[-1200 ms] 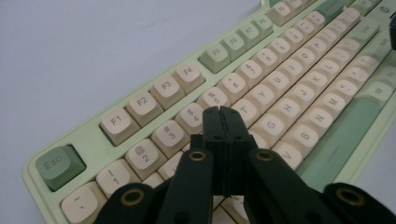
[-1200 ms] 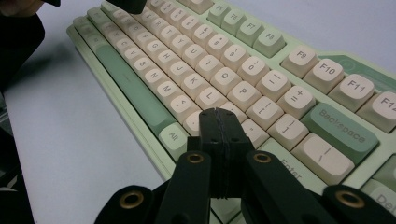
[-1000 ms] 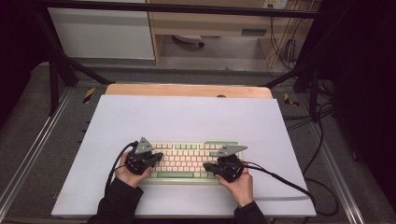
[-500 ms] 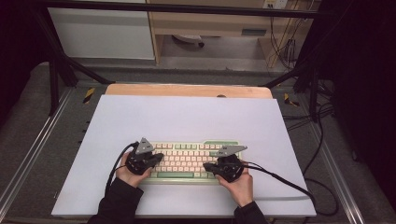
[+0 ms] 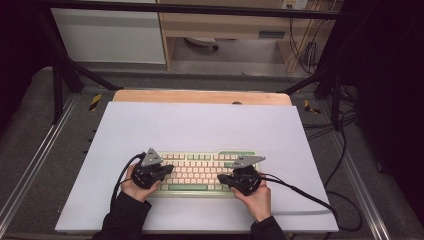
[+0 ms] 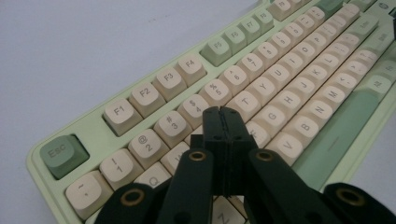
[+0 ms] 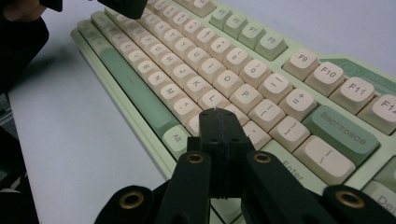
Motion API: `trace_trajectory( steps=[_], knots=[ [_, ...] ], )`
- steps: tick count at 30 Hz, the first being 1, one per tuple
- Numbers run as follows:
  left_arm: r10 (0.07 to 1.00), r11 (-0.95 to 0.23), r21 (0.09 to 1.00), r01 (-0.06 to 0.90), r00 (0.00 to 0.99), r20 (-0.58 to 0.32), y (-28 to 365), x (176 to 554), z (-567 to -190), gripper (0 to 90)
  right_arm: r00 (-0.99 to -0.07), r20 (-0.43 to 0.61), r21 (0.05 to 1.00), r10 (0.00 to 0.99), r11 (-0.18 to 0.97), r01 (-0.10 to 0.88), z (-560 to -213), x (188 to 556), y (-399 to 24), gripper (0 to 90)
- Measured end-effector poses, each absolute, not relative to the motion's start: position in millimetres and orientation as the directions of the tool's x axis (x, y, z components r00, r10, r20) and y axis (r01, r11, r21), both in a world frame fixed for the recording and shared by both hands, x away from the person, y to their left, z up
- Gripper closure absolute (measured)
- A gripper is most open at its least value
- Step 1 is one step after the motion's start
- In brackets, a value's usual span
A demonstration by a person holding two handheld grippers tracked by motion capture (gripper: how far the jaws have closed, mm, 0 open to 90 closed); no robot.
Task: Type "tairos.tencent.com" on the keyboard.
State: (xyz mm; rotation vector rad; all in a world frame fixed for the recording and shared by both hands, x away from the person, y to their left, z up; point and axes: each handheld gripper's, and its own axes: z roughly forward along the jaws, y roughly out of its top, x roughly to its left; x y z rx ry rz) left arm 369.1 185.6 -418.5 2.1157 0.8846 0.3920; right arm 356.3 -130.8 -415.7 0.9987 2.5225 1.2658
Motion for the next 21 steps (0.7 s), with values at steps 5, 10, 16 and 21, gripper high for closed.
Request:
trace_trajectory(
  steps=[5, 10, 16, 21],
  knots=[
    [0.706, -0.432, 0.775, 0.462, 0.708, -0.028, 193, 365, -417, 90.0, -0.768, 0.164, 0.759, 0.619, 0.418, 0.499, -416, 356, -130, 90.0],
    [0.707, -0.422, 0.779, 0.464, 0.706, -0.038, 200, 360, -417, 90.0, -0.768, 0.173, 0.763, 0.616, 0.409, 0.500, -415, 356, -129, 90.0],
    [0.712, -0.409, 0.781, 0.471, 0.700, -0.049, 212, 354, -417, 90.0, -0.774, 0.171, 0.764, 0.609, 0.414, 0.494, -413, 355, -124, 90.0],
    [0.720, -0.399, 0.787, 0.471, 0.692, -0.049, 221, 350, -417, 90.0, -0.780, 0.171, 0.765, 0.601, 0.419, 0.490, -411, 356, -118, 90.0]
  ],
)
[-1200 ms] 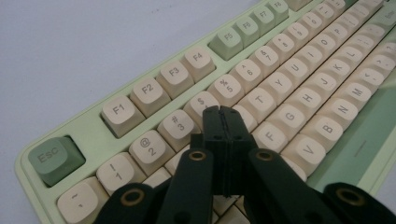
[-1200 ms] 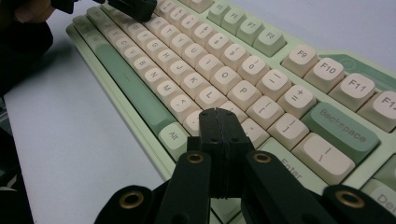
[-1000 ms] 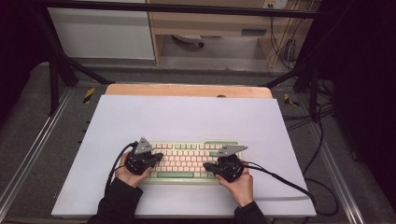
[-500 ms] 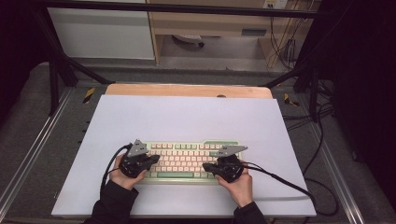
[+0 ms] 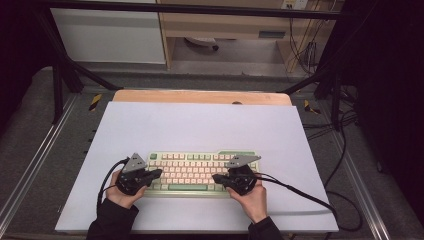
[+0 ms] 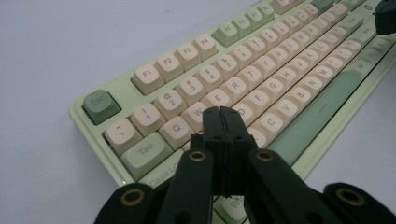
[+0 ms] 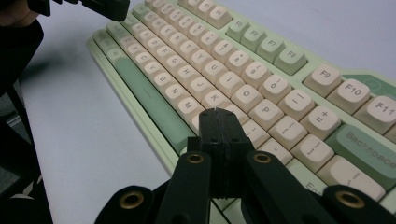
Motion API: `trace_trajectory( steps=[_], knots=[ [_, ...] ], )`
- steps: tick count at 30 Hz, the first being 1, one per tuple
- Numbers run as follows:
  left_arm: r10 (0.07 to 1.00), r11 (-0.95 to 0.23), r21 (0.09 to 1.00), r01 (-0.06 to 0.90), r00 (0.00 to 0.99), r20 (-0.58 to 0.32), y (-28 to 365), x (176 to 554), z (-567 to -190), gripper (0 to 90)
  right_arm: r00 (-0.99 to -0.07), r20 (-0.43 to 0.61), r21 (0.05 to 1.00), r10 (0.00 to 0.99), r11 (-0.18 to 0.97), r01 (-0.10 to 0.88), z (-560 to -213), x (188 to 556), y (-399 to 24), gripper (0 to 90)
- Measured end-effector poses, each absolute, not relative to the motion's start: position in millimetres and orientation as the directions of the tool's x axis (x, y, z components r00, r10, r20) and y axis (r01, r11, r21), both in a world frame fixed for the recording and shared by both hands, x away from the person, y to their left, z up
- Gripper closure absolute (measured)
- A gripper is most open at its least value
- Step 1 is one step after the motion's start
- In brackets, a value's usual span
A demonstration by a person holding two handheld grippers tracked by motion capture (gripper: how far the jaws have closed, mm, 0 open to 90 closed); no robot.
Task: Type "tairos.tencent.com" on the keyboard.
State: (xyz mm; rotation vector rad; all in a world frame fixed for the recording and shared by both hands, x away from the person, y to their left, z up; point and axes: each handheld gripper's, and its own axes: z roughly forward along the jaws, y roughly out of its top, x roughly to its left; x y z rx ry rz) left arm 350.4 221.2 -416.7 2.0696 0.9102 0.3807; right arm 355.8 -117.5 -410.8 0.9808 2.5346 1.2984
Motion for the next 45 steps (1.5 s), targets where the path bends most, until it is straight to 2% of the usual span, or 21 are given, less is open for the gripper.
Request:
trace_trajectory(
  steps=[25, 45],
  knots=[
    [0.733, -0.377, 0.792, 0.480, 0.678, -0.062, 238, 346, -419, 90.0, -0.809, 0.169, 0.754, 0.564, 0.455, 0.474, -415, 368, -62, 90.0],
    [0.731, -0.385, 0.785, 0.485, 0.680, -0.061, 236, 347, -422, 90.0, -0.809, 0.177, 0.736, 0.560, 0.470, 0.487, -429, 370, -53, 90.0]
  ],
)
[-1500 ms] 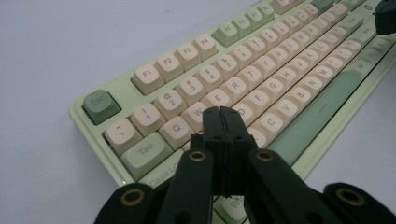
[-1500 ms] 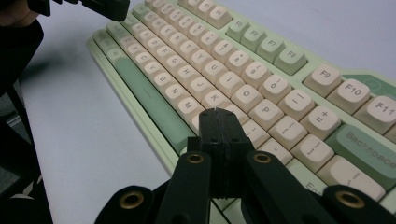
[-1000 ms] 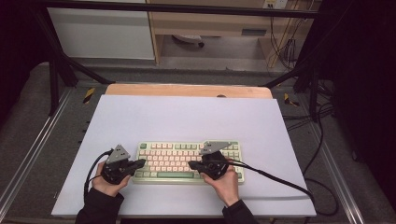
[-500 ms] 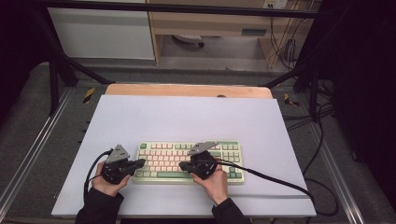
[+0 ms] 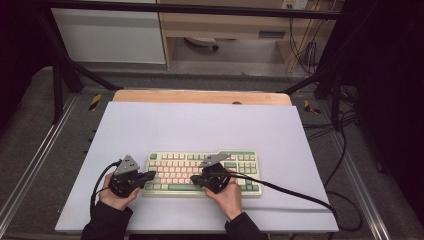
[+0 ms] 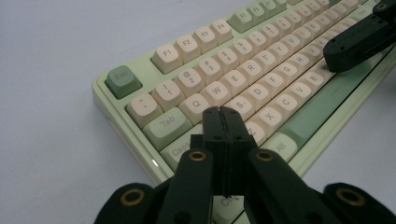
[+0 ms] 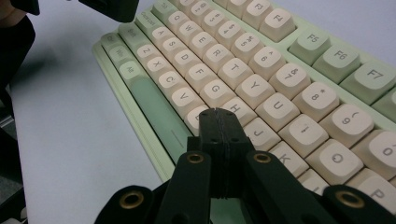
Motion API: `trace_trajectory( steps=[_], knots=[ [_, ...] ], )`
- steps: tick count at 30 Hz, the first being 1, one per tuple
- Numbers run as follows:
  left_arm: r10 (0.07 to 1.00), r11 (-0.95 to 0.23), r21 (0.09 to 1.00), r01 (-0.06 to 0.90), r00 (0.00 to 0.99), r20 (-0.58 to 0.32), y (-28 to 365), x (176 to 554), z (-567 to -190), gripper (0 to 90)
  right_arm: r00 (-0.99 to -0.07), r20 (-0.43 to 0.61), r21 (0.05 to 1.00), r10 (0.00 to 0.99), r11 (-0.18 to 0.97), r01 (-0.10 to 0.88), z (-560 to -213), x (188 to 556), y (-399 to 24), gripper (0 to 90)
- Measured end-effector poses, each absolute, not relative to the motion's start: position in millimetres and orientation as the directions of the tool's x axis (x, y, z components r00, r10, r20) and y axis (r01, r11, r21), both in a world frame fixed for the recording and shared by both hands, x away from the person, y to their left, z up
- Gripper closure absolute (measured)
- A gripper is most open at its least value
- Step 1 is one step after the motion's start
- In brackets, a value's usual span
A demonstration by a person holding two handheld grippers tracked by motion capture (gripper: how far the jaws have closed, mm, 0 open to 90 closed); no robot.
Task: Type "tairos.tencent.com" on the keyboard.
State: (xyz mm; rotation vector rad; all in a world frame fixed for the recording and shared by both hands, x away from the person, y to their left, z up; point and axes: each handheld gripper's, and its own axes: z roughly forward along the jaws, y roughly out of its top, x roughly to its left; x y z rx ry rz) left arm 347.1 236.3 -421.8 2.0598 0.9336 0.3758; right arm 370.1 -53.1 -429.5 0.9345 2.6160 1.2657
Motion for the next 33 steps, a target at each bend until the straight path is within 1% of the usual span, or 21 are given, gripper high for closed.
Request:
trace_trajectory(
  steps=[7, 12, 15, 21, 33],
  knots=[
    [0.730, -0.385, 0.786, 0.484, 0.680, -0.061, 236, 347, -422, 90.0, -0.811, 0.164, 0.731, 0.562, 0.482, 0.482, -431, 370, -53, 90.0],
    [0.730, -0.383, 0.788, 0.482, 0.681, -0.062, 236, 346, -421, 90.0, -0.813, 0.161, 0.742, 0.560, 0.474, 0.474, -425, 368, -56, 90.0],
    [0.729, -0.383, 0.789, 0.481, 0.682, -0.061, 236, 346, -420, 90.0, -0.816, 0.146, 0.749, 0.559, 0.476, 0.460, -418, 368, -60, 90.0],
    [0.726, -0.387, 0.789, 0.477, 0.685, -0.059, 235, 346, -420, 90.0, -0.812, 0.150, 0.760, 0.564, 0.460, 0.459, -409, 367, -70, 90.0],
    [0.719, -0.392, 0.791, 0.470, 0.693, -0.056, 228, 345, -418, 90.0, -0.790, 0.151, 0.762, 0.594, 0.439, 0.476, -406, 363, -99, 90.0]
  ],
)
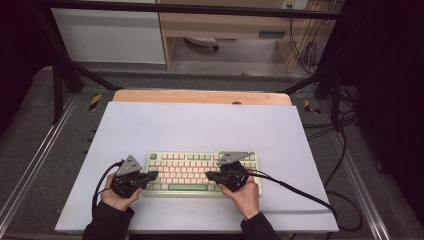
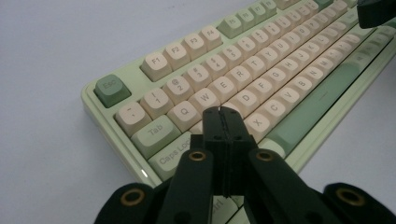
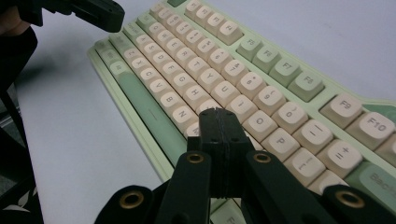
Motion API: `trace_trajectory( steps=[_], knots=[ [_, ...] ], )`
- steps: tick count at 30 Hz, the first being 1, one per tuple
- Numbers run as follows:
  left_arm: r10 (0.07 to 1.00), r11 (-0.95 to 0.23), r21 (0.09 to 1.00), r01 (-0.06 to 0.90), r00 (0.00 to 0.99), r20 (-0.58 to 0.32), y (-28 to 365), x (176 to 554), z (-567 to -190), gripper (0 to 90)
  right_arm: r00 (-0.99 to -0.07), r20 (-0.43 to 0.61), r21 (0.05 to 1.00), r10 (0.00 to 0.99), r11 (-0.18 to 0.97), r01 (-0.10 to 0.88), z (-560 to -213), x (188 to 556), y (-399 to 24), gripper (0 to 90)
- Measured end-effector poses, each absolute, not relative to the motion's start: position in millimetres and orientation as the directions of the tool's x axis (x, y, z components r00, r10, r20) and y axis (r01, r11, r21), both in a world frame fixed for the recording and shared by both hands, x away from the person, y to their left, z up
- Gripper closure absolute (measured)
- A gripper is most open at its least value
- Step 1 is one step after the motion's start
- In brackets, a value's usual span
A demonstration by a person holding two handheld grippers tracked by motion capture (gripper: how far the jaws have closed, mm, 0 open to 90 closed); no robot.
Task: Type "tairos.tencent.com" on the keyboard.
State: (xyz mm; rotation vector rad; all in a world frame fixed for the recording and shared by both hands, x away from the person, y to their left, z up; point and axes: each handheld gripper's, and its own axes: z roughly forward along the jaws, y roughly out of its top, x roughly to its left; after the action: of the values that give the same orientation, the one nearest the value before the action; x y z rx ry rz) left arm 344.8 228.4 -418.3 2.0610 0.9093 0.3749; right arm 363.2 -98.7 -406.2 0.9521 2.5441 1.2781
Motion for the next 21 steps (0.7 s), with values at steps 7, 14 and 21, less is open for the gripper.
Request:
trace_trajectory(
  steps=[7, 14, 21],
  knots=[
    [0.707, -0.400, 0.792, 0.462, 0.705, -0.054, 220, 344, -417, 90.0, -0.783, 0.157, 0.766, 0.602, 0.426, 0.482, -407, 360, -111, 90.0],
    [0.689, -0.415, 0.789, 0.454, 0.723, -0.053, 206, 344, -416, 90.0, -0.774, 0.153, 0.764, 0.615, 0.423, 0.487, -409, 357, -123, 90.0],
    [0.666, -0.443, 0.778, 0.446, 0.744, -0.047, 189, 346, -419, 90.0, -0.769, 0.157, 0.765, 0.620, 0.416, 0.491, -410, 356, -128, 90.0]
  ],
)
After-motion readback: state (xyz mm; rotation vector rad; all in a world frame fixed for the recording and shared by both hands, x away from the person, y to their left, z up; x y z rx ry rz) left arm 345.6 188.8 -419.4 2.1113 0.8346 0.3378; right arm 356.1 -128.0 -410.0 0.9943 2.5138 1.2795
